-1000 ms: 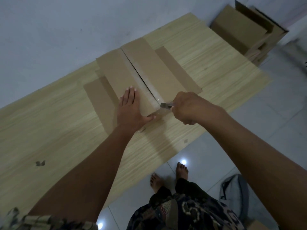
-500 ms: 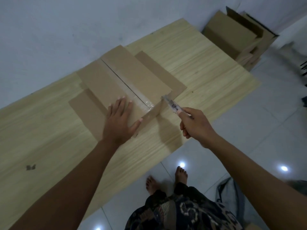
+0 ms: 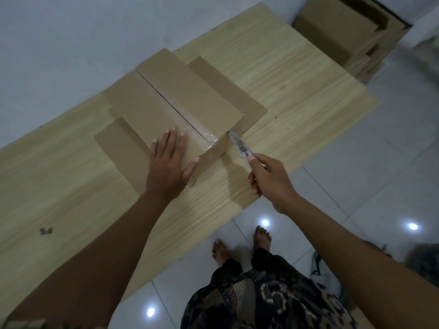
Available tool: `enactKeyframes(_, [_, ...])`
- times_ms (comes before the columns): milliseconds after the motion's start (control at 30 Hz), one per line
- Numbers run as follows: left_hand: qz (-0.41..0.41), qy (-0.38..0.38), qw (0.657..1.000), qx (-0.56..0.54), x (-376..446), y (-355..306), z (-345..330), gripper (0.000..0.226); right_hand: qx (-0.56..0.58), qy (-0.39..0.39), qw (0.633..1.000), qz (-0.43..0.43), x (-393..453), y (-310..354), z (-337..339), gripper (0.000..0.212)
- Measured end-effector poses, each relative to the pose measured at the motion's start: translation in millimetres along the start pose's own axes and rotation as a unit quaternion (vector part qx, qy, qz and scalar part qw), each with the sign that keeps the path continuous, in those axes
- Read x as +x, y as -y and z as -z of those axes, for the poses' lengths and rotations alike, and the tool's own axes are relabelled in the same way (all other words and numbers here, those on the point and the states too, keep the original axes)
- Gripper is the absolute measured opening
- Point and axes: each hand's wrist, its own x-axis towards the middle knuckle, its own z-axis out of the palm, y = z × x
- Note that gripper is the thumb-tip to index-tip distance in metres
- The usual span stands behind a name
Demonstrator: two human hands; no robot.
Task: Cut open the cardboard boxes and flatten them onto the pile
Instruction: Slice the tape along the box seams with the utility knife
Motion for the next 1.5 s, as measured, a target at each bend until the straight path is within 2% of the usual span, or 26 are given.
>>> enactKeyframes(333, [0.009, 0.04, 0.999, -0.023, 0.3, 2.6, 3.6, 0.07, 0.007, 0.051, 0.998, -0.027, 12.1, 8.5, -10.1, 0.024])
enactKeyframes(567, [-0.008, 0.067, 0.997, -0.021, -1.2, 7.1, 4.7, 0.075, -0.029, 0.089, 0.995, -0.042, 23.2, 13.0, 0.6, 0.033])
enactKeyframes(900, [-0.02, 0.063, 0.998, -0.002, -0.3, 5.7, 5.6, 0.081, -0.032, 0.124, 0.991, -0.043, 29.1, 5.6, -12.0, 0.037])
enactKeyframes(1500, [-0.018, 0.037, 0.999, -0.008, -1.1, 6.5, 1.4, 0.075, -0.057, 0.14, 0.988, -0.028, 31.1, 4.8, -8.5, 0.039])
